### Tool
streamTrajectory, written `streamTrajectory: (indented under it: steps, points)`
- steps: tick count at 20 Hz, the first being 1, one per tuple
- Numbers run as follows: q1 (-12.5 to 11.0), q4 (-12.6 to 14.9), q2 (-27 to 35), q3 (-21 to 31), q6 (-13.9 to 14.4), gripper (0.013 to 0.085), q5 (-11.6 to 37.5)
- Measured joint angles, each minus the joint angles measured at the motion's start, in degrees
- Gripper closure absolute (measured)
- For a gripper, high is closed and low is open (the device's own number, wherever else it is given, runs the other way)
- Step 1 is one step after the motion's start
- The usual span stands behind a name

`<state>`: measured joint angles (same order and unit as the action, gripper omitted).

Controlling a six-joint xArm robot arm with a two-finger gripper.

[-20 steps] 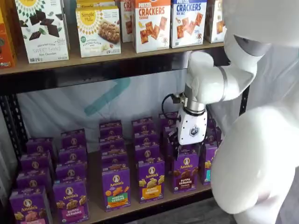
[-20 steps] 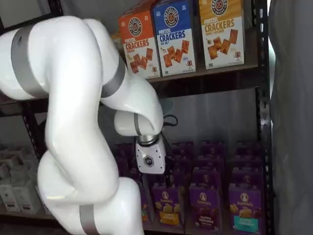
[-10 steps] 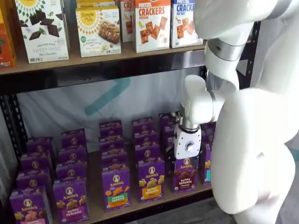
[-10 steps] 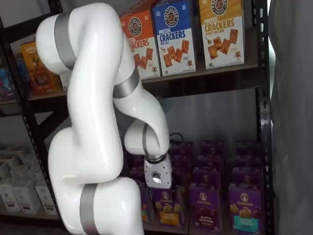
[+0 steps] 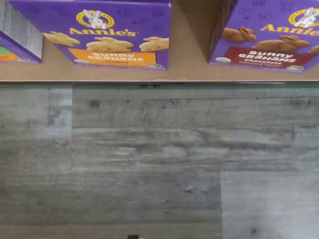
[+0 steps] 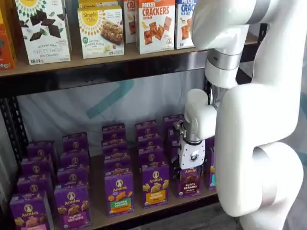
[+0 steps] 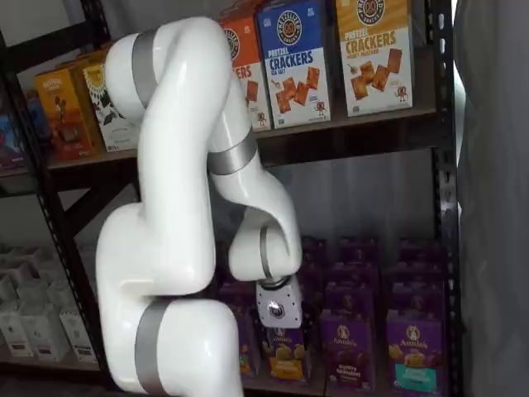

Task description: Pick up the purple box with a brown patch in the center, on the bottom shelf, the fifth box from the left

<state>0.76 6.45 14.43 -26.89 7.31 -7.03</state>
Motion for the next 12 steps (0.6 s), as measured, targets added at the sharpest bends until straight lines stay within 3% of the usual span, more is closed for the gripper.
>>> streamTrajectory:
  steps: [4, 6, 7, 11, 12]
  points:
    - [-0.34, -4.69, 4.08, -2.80, -5.03, 0.0130, 1.20]
    - [0.33, -13.23, 6.23, -4.72, -12.91, 0.0130, 0.92]
    - [0.32, -15.00, 7.05, -5.41, -14.68, 0.0130, 1.06]
    - [-2.89, -4.88, 10.64, -8.56, -7.68, 0.0130, 1.71]
    - [-3.97, -0.74, 11.71, -9.83, -4.63, 0.0130, 1.15]
